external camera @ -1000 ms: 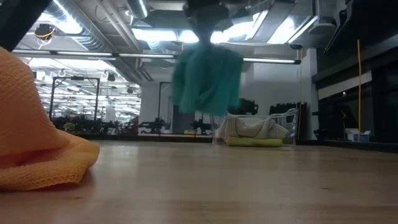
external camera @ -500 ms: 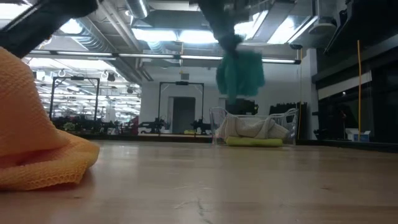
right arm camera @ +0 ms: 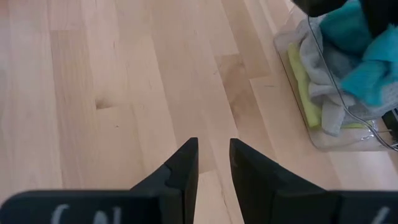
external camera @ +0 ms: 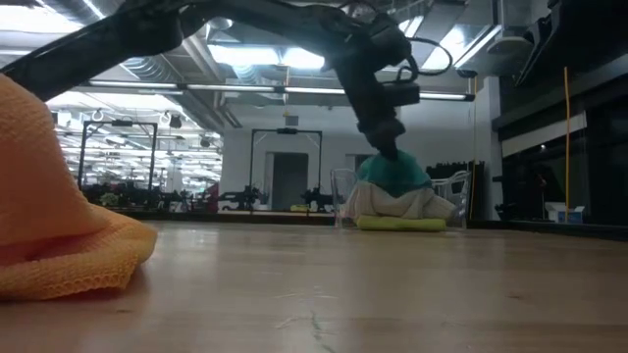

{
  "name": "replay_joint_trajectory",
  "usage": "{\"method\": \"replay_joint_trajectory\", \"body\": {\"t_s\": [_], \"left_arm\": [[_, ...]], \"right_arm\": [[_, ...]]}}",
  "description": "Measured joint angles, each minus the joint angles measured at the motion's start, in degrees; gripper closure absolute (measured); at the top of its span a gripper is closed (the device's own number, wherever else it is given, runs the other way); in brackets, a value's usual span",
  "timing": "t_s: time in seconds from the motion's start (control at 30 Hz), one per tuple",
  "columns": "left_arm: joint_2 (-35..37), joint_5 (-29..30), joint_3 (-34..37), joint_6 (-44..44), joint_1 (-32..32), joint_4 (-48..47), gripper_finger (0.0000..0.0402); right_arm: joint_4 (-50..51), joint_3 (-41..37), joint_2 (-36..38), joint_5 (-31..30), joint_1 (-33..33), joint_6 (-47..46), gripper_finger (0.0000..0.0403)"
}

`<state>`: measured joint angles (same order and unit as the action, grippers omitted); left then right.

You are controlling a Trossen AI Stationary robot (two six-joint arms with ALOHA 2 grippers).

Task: Fold microfiber towels
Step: Put the blue microfiber towel into the transparent bin, then fold the yellow microfiber towel

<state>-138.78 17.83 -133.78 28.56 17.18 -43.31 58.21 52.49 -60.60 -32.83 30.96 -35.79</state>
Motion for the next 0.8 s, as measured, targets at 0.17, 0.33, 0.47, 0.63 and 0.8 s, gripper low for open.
{"method": "replay_joint_trajectory", "body": {"t_s": [0.17,0.33,0.47,0.63,0.8], "left_arm": [[-0.31,-0.27,-0.36,-7.73,-0.06,-1.99,0.0340],[0.26,1.53,-1.18,-9.46,0.65,-5.25,0.0274],[4.53,2.53,-1.17,-10.11,-0.64,-6.97,0.0245],[12.29,2.57,-1.23,-14.90,-3.28,-12.25,0.0239],[21.03,2.40,-1.31,-28.71,-6.56,-26.68,0.0239]], "right_arm": [[0.00,0.00,0.00,0.58,0.00,-0.13,0.0308],[-0.02,0.00,0.00,1.60,0.07,-0.15,0.0308],[0.03,-0.02,-0.02,1.60,0.07,-0.09,0.0308],[-0.07,-0.11,-0.02,1.56,0.07,-0.15,0.0308],[-0.25,-0.31,-0.02,1.47,0.07,-0.12,0.0309]]}}
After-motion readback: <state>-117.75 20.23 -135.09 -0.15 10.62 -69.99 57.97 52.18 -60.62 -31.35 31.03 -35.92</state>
